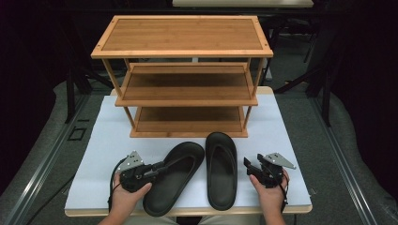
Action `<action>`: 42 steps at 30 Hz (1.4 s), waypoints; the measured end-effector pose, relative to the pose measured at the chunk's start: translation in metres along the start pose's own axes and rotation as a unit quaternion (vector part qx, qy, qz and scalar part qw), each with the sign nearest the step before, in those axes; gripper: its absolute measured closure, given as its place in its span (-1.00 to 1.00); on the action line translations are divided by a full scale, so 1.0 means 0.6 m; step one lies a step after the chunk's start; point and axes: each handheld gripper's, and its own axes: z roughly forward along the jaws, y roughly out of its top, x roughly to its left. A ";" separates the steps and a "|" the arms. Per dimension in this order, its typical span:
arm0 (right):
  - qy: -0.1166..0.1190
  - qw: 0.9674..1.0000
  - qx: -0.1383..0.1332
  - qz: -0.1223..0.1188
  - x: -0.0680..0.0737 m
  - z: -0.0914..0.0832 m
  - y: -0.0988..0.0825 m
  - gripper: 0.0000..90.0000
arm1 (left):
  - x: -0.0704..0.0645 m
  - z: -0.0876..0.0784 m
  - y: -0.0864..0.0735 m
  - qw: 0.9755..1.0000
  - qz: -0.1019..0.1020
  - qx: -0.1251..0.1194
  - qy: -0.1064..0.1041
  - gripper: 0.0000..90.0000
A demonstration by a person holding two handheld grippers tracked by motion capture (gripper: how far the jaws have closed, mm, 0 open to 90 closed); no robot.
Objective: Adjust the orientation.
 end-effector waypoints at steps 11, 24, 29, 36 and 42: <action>0.021 0.999 0.032 0.036 -0.014 0.009 0.002 -0.20 | 0.002 0.002 -0.004 1.000 -0.002 0.001 0.000 0.57; 0.016 0.999 0.025 0.034 -0.012 0.006 0.001 -0.20 | 0.004 -0.008 0.002 1.000 0.002 -0.009 0.006 0.57; 0.015 0.999 0.021 0.034 -0.012 0.005 0.001 -0.20 | 0.010 -0.033 0.013 0.999 -0.002 -0.037 0.013 0.57; 0.014 0.999 0.020 0.032 -0.012 0.004 0.001 -0.20 | 0.029 -0.077 0.027 0.996 -0.015 -0.080 0.036 0.58; 0.013 0.999 0.020 0.033 -0.012 0.004 0.001 -0.20 | 0.039 -0.100 0.031 0.994 -0.028 -0.099 0.047 0.58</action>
